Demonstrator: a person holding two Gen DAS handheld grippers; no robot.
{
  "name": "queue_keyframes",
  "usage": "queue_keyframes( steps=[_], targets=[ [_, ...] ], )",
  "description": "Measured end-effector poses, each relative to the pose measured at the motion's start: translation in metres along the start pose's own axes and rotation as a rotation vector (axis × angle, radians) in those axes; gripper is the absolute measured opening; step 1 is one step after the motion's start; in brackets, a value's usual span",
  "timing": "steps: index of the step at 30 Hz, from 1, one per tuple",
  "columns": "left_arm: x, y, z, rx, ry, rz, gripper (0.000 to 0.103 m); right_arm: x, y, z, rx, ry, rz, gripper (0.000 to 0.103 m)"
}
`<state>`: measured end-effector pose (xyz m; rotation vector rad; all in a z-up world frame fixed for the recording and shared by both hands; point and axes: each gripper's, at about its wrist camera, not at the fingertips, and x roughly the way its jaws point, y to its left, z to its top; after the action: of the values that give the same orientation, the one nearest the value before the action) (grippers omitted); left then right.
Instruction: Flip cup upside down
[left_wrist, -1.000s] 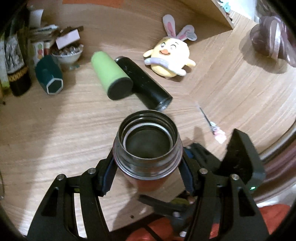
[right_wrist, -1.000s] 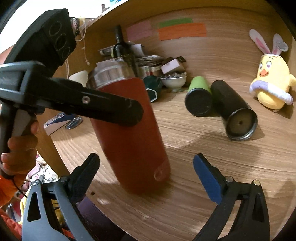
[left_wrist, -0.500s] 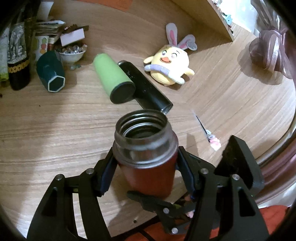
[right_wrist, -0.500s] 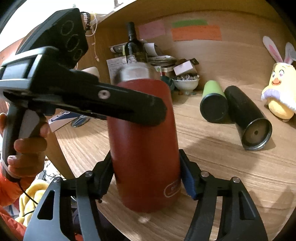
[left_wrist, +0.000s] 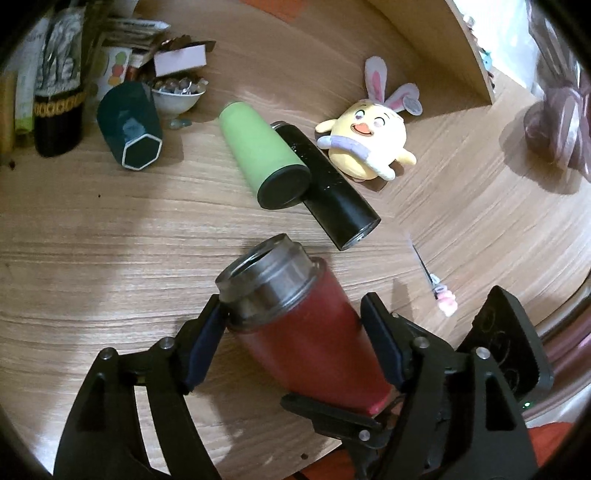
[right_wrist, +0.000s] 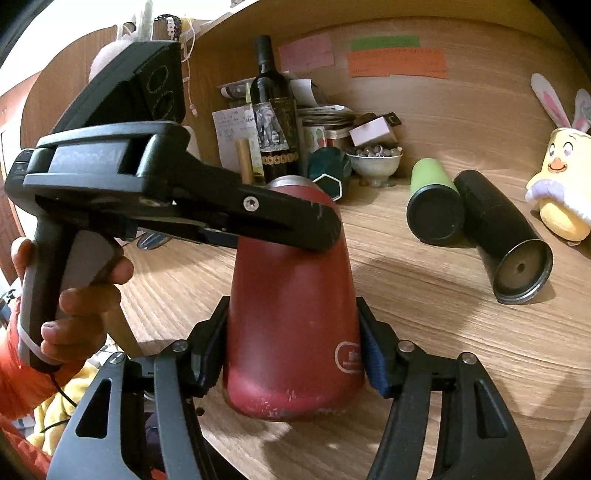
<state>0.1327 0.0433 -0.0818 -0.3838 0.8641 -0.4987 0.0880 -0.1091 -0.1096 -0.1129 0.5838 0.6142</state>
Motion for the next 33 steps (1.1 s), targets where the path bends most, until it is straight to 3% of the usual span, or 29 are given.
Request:
queue_keyframes(
  steps=[16,33],
  targets=[
    [0.012,0.019,-0.004,-0.056,0.021,0.002,0.088,0.008,0.003,-0.002,0.004,0.020,0.011,0.058],
    [0.010,0.015,-0.005,-0.025,0.003,0.089,0.089,0.010,0.006,-0.004,0.013,0.032,0.024,0.058]
  ],
)
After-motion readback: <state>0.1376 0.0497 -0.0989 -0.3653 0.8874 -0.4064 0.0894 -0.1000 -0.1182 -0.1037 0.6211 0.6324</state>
